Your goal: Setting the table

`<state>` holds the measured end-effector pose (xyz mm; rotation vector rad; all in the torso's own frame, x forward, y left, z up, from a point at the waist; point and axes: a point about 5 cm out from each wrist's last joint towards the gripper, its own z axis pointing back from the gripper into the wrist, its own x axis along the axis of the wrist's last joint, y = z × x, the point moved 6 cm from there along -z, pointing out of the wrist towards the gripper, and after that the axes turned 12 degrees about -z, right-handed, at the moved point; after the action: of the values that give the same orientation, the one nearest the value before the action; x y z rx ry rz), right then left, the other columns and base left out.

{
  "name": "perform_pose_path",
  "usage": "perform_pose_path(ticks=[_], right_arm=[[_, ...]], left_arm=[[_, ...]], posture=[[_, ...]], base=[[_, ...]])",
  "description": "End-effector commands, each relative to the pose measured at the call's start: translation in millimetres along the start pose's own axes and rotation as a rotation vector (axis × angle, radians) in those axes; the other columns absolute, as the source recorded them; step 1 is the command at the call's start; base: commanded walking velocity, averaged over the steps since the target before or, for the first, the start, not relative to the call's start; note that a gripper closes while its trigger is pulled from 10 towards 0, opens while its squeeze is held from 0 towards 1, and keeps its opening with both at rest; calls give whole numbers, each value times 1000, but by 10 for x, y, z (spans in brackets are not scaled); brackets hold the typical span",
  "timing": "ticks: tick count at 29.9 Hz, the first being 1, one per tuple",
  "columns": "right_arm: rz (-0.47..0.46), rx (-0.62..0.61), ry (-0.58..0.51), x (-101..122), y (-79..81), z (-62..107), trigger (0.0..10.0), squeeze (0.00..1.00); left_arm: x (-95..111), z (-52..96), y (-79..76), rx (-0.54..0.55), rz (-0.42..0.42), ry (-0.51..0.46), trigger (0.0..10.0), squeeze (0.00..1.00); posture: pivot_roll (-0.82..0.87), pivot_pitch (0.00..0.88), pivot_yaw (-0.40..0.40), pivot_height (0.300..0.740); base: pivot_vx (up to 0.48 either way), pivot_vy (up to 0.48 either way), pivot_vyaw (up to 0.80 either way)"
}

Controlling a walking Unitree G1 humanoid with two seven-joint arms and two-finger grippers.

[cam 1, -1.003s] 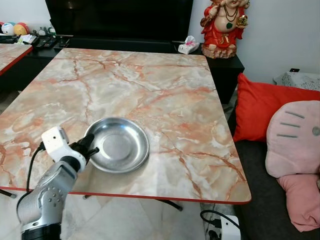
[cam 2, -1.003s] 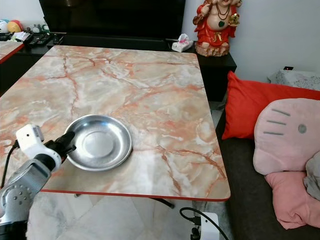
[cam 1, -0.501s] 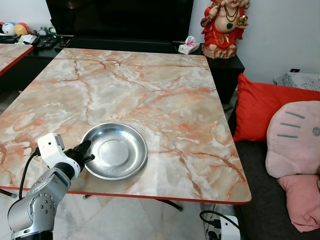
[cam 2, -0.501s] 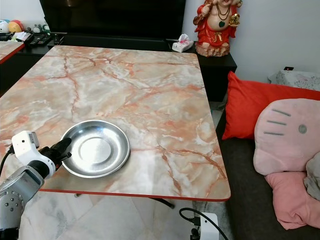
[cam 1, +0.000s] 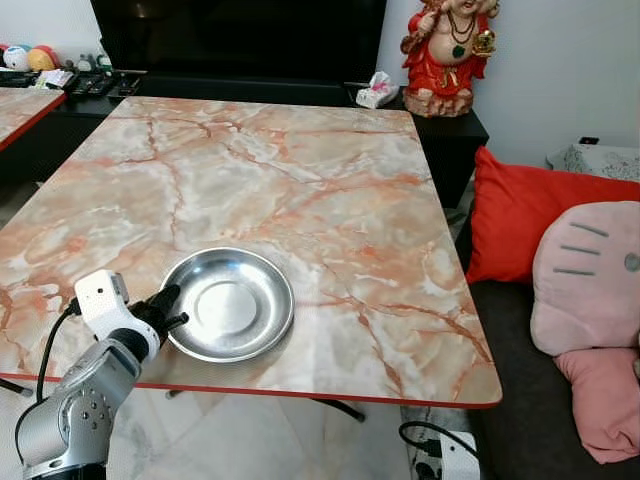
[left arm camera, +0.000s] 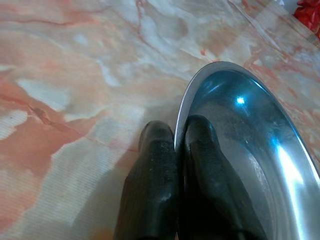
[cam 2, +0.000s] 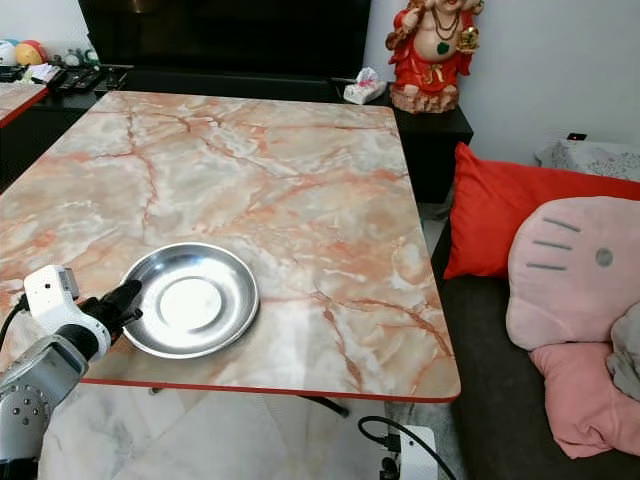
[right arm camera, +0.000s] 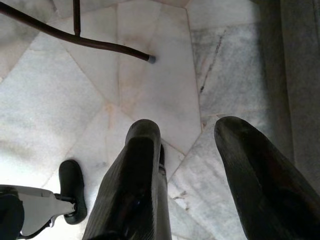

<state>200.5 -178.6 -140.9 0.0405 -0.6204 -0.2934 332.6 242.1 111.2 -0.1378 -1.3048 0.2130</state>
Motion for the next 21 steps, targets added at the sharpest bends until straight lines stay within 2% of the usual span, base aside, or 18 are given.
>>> perform_pose_path(ticks=[1, 9, 18, 19, 21], right_arm=[[3, -3, 11, -21, 2, 0, 10000, 0], [4, -5, 13, -34, -38, 7, 10000, 0], [4, -8, 14, -35, -79, 13, 10000, 0], [4, -8, 14, -37, -80, 13, 10000, 0], [4, -9, 14, -38, -80, 13, 10000, 0]], left_arm=[[-49, 5, 72, 32, -19, 18, 10000, 565], [-89, 4, 106, 53, -28, 31, 10000, 604], [-70, -2, 126, 70, -28, 21, 10000, 592], [-20, -6, 116, 66, -18, 0, 10000, 580], [66, -4, 106, 65, -12, -37, 10000, 455]], posture=[[135, 39, -48, 740], [135, 43, -49, 740], [135, 44, -50, 740], [135, 44, -50, 740], [137, 43, -52, 740]], base=[[0, 0, 0], [0, 0, 0], [0, 0, 0], [0, 0, 0], [0, 0, 0]])
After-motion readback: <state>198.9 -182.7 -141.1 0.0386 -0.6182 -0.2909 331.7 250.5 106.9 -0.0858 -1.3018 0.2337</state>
